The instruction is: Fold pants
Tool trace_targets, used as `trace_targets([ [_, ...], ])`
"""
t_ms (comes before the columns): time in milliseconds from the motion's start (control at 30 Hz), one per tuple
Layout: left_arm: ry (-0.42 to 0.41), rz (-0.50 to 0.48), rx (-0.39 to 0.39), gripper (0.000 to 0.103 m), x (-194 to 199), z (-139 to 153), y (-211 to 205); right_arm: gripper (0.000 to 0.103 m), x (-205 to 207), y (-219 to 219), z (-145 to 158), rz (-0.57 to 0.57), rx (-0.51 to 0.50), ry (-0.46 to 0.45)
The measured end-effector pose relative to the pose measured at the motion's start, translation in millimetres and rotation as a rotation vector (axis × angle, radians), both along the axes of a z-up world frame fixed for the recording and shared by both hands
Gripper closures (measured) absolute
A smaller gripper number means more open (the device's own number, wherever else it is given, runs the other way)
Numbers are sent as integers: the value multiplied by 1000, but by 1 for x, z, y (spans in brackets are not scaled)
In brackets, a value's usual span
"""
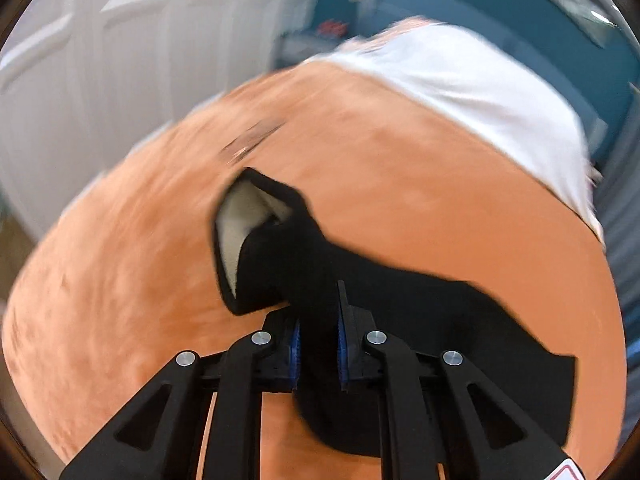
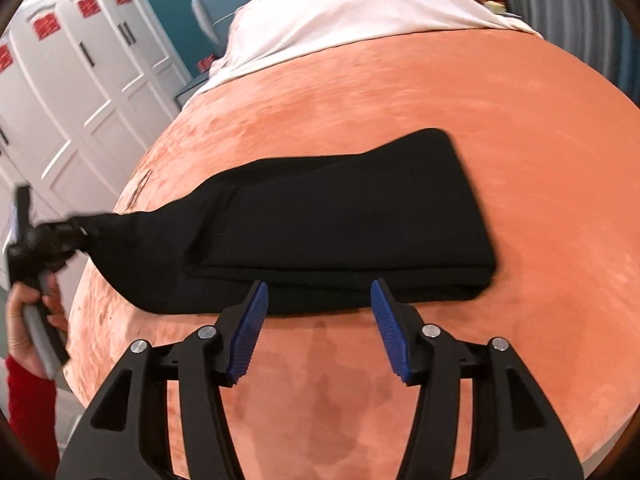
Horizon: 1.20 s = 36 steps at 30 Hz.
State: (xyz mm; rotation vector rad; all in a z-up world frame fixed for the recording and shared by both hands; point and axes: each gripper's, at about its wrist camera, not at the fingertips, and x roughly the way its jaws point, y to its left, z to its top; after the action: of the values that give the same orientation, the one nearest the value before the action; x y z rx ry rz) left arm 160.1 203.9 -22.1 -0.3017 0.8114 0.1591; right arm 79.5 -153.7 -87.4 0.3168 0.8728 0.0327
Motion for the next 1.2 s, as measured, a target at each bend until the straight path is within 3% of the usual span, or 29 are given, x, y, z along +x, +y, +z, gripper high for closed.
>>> trace_targets([
  [133,-59,-176,30,93,-6,33,-93,51,-12,-35,2,-52,28,-16],
  [267,-46,-325,70,93,-17,28,-189,51,-26,-71,0,-100,54,-20],
  [367,29,-441,118,93,-28,-8,-262,51,-37,-98,-2,-129,64,-26],
  [533,231,-490,169,90,-42,-90,-322,51,-49,-136,-12,-167,98,-9],
  [633,165,-468,275,84,-61,-94,-333,51,-52,-153,-14,-171,104,-3],
  [667,168,-484,279,65,-65,-90,-334,50,-52,-158,-14,-165,107,-5],
  [700,177,-513,226,49,-68,-84,-331,49,-50,-158,-12,-156,115,-9],
  [733,164,-520,140,22,-75,-74,-322,49,-46,-159,-9,-145,123,-13],
  [767,142,-503,113,16,-78,-66,-315,49,-39,-158,-6,-121,137,-18],
  [833,82,-484,130,16,-94,-49,-300,49,-23,-155,1,-80,162,-41],
  [933,66,-460,274,16,-106,-36,-286,48,18,-130,11,26,141,-24],
  [1067,122,-366,406,16,-103,-38,-248,35,66,-83,6,150,92,27],
  [1200,175,-293,430,16,-92,-45,-211,35,99,-37,-20,179,-5,123],
])
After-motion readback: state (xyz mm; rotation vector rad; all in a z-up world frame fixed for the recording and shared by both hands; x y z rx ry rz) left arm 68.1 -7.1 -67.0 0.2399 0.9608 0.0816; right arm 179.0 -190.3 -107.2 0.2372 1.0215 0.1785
